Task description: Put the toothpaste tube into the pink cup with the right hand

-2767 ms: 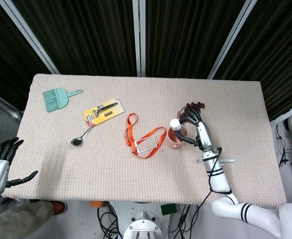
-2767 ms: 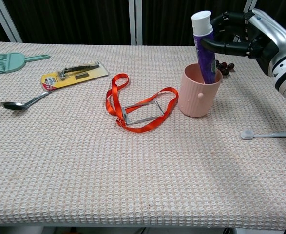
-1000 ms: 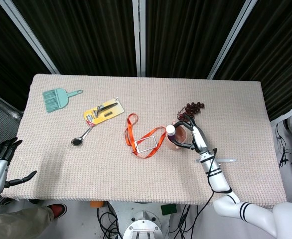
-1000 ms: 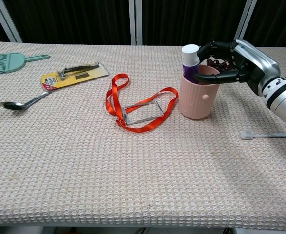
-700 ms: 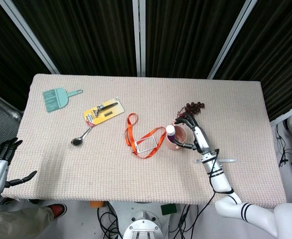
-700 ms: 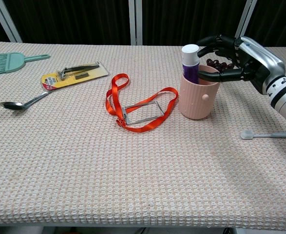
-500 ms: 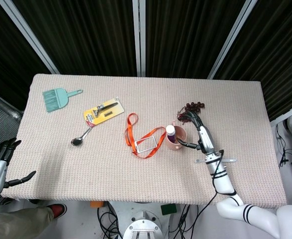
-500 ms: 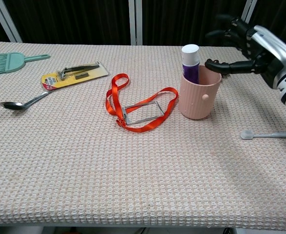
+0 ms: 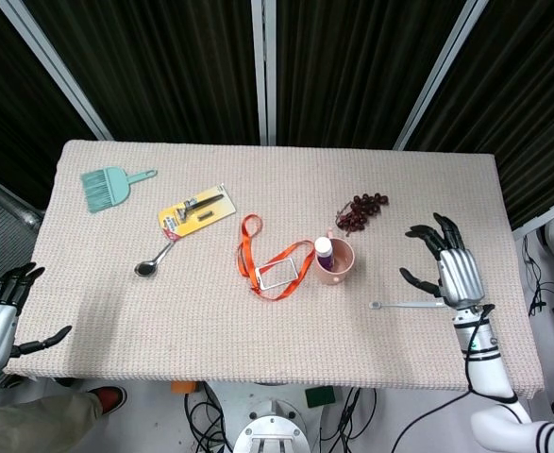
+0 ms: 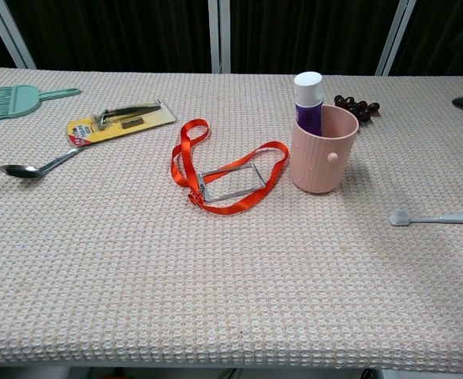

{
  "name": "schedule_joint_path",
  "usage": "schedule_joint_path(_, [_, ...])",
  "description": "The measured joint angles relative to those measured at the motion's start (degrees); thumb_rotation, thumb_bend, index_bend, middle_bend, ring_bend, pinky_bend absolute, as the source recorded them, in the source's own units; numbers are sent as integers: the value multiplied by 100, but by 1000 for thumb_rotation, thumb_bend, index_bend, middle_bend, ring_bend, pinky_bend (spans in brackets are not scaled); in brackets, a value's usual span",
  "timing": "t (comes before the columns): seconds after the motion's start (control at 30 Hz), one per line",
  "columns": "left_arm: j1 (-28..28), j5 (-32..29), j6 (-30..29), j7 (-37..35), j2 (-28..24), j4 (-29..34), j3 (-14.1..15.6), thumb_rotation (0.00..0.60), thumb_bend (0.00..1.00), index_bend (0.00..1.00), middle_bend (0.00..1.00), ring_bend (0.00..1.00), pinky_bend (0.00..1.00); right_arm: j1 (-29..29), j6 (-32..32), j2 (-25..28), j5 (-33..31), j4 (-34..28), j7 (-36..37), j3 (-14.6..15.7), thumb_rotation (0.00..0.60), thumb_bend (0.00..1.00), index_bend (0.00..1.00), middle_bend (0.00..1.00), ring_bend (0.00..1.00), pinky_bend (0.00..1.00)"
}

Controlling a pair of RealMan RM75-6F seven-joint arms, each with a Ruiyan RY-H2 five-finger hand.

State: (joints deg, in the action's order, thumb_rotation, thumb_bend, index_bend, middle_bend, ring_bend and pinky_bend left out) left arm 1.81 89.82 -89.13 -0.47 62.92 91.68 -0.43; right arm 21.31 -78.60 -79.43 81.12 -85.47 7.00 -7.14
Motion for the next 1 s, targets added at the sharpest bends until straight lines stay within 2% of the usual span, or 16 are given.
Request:
schedule_joint_path(0.17, [-9, 3, -7, 19, 15, -14, 8, 273, 85, 120, 89, 94, 209, -19, 1003, 561, -775, -657, -1580, 273, 600, 504, 371, 216, 0, 0])
schedule_joint_path(0.27, [-18, -7, -14, 8, 2, -21, 8, 274, 85, 120, 89, 94, 209, 5, 1366, 587, -1089, -711, -2044, 398, 600, 527, 400, 215, 0, 0])
schedule_joint_path(0.53, [-12, -36, 18, -48, 3, -67, 5, 276, 85, 120, 89, 94, 209, 78, 1603, 194, -1174, -378, -2239, 503, 600, 615, 427, 215, 0, 0])
schedule_joint_path(1.0, [-18, -95, 65, -65, -4, -90, 7, 276, 84, 120, 89, 94, 209, 149, 1793, -56, -1131, -91, -2440, 565, 600, 624, 464, 213, 0, 0])
